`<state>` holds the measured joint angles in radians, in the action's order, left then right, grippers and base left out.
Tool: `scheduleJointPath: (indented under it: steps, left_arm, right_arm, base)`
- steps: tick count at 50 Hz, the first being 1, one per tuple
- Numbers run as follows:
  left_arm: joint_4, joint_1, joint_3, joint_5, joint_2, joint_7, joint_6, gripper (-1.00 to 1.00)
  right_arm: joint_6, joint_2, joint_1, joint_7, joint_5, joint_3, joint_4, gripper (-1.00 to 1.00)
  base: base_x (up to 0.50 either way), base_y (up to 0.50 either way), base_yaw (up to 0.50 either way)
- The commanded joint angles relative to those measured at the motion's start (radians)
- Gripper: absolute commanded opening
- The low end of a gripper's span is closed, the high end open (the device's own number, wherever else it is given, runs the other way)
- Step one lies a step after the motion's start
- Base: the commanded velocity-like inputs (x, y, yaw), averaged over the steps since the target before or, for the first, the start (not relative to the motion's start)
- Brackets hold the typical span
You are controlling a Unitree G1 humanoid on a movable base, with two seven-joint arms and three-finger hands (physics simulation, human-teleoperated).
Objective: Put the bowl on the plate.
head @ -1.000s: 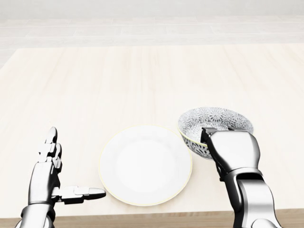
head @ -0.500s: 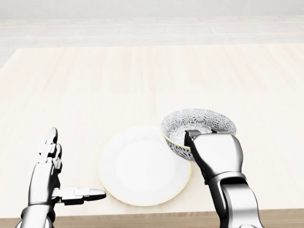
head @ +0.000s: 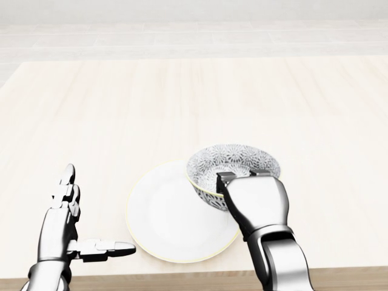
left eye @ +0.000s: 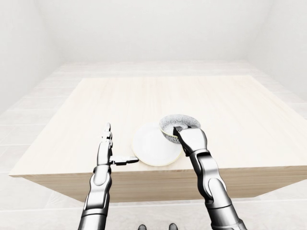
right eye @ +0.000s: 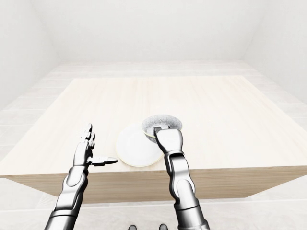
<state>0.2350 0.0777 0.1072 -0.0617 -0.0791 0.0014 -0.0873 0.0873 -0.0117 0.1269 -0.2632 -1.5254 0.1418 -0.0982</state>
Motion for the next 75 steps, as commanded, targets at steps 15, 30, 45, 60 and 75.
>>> scheduleJointPath:
  steps: [15, 30, 45, 60, 75]
  left_arm:
    - [0.078, 0.039, 0.004, 0.005, -0.011, 0.007, 0.0, 1.0]
    - [0.101, 0.045, 0.005, 0.009, -0.016, 0.007, 0.0, 1.0]
    - [0.112, 0.046, 0.005, 0.01, -0.017, 0.008, 0.0, 1.0]
    - [0.138, 0.064, 0.011, 0.017, -0.024, 0.006, 0.0, 1.0]
    - [0.15, 0.067, 0.015, 0.02, -0.03, 0.004, 0.0, 1.0]
  right_arm:
    - [0.0, -0.036, 0.025, 0.065, 0.014, 0.054, 0.074, -0.53]
    - [0.0, -0.055, 0.021, 0.076, 0.018, 0.085, 0.082, -0.52]
    - [0.0, -0.078, 0.022, 0.082, 0.024, 0.119, 0.101, -0.51]
    - [0.0, -0.091, 0.045, 0.1, 0.034, 0.127, 0.151, -0.53]
    - [0.0, -0.103, 0.052, 0.111, 0.036, 0.141, 0.174, -0.55]
  base:
    - [0.0, 0.0, 0.0]
    - [0.0, 0.0, 0.0]
    - [0.0, 0.0, 0.0]
    - [0.0, 0.0, 0.0]
    - [0.0, 0.0, 0.0]
